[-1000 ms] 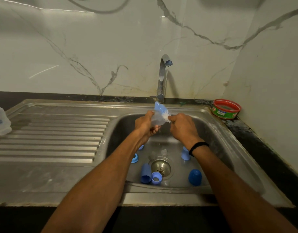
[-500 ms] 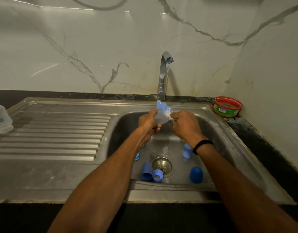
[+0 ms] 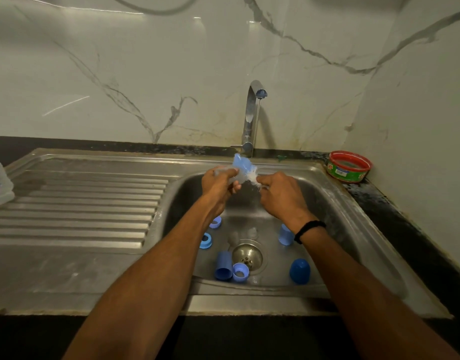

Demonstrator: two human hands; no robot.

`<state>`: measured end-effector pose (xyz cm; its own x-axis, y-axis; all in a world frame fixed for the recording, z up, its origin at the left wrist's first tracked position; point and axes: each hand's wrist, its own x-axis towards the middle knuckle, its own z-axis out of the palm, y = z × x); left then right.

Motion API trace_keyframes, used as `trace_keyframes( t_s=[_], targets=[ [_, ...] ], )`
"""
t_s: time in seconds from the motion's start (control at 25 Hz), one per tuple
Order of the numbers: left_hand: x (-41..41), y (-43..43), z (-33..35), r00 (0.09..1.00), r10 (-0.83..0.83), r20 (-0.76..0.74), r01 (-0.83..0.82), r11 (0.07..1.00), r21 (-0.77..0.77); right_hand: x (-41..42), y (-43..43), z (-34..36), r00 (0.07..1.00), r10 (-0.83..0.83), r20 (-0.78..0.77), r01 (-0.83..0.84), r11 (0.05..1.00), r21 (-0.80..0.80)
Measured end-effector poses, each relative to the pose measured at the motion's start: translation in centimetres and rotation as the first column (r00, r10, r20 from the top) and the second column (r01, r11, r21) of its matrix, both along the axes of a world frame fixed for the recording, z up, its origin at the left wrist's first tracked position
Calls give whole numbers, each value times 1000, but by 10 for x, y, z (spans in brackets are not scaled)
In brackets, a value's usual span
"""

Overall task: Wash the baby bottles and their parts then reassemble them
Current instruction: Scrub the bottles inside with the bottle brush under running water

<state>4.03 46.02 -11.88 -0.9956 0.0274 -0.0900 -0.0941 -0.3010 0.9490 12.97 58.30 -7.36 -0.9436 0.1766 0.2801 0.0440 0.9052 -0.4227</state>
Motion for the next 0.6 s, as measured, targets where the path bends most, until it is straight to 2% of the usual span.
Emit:
trace_keyframes(
  t_s=[0.12,0.28,0.48,0.6],
  targets=[
    [2,6,-2,1000,12,-4,-12,999,-37,-2,-3,3,999,-40,-23,41,999,32],
    [2,5,1,997,81,15,-80,996,-25,1,-1,5,1000,-31,-5,31,1000,-7],
    [7,8,1,1000,5,-10,-6,999,-48,0,-3,7,998,-15,-68,15,1000,-2],
    [8,8,2,999,49,7,-49,997,-55,0,-1,4,1000,-15,-4,15,1000,7]
  ],
)
